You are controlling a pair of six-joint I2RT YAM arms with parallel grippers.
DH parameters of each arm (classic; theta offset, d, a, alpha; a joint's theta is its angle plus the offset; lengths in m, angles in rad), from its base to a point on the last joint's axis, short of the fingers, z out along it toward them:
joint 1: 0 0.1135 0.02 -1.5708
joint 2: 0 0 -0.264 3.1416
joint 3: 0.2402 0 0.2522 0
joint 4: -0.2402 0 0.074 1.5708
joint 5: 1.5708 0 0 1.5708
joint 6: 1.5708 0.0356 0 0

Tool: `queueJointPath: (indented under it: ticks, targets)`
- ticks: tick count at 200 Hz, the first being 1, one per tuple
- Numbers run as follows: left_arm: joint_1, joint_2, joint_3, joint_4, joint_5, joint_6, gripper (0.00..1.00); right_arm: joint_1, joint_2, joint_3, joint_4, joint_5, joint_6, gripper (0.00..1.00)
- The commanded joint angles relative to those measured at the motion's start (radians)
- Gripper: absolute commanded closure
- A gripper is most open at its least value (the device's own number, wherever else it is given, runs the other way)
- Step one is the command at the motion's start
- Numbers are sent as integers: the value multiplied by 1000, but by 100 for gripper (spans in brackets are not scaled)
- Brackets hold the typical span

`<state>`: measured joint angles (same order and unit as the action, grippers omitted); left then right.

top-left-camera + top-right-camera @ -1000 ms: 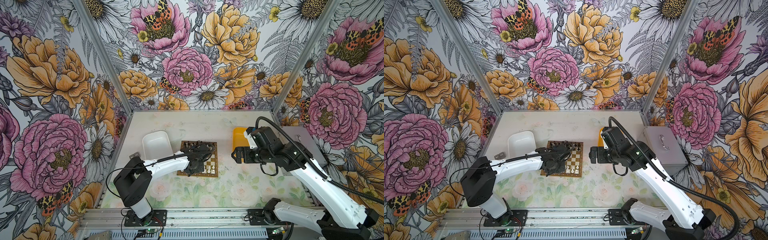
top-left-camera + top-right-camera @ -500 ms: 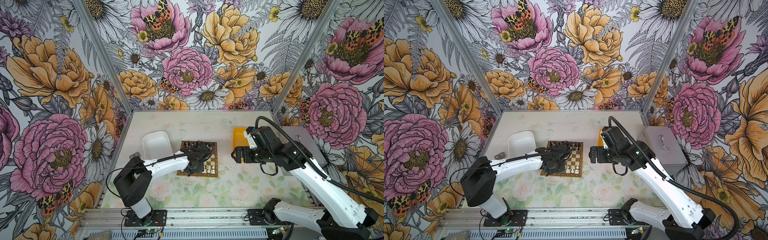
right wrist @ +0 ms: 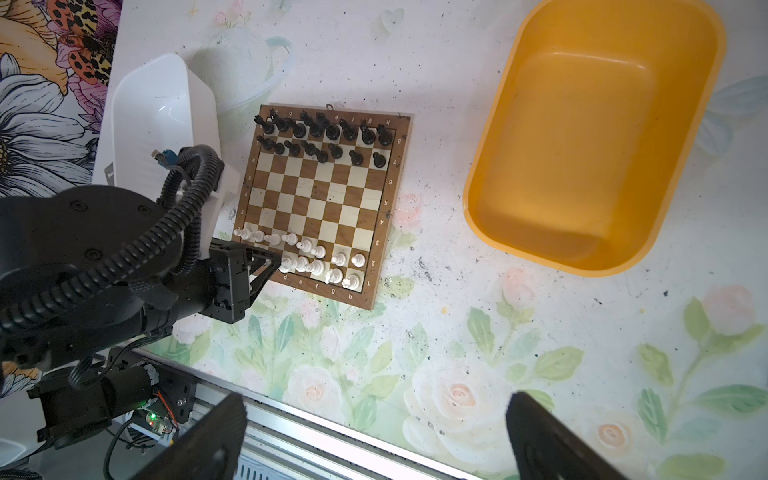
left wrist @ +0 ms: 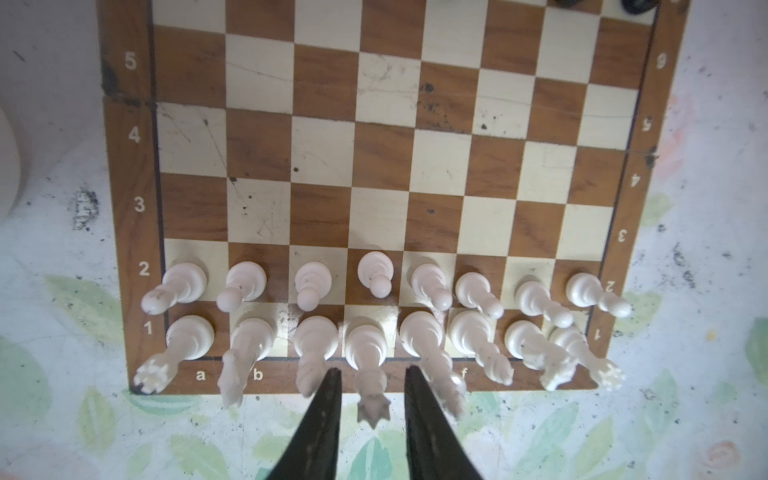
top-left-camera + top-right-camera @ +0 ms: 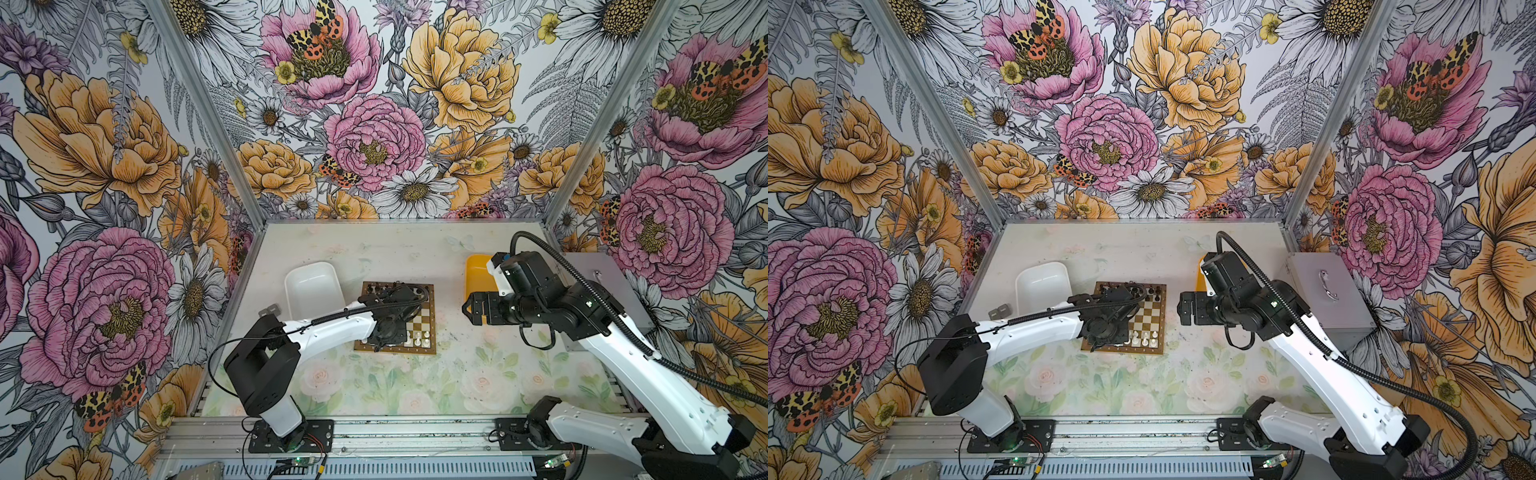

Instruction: Set up the chess pieces on the board

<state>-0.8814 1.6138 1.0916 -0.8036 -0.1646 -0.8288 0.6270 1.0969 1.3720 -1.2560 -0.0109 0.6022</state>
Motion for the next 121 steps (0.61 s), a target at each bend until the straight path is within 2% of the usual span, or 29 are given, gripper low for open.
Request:
queueJointPath:
  ticks: [1,31,47,57,63,66,96,121]
  targets:
    - [10,-52,3,9,-18,8,69,-6,7,34,0,21,-7,0]
    - [22,-89,22,-17,-38,17,58,-6,14,45,0,27,-13,0]
    - [25,-119,43,-39,-71,30,46,-6,21,54,0,29,-15,0]
    - [30,-144,61,-55,-84,39,30,-6,23,60,0,36,-16,0]
    - [36,-159,74,-67,-91,46,6,-7,24,65,-1,40,-19,0]
    - [38,-168,79,-74,-95,49,2,-7,25,69,0,42,-21,0]
    - [107,-266,144,-145,-124,101,1,-18,41,98,1,72,-56,0]
    - [242,-388,166,-178,-163,175,1,-60,50,104,12,124,-112,0]
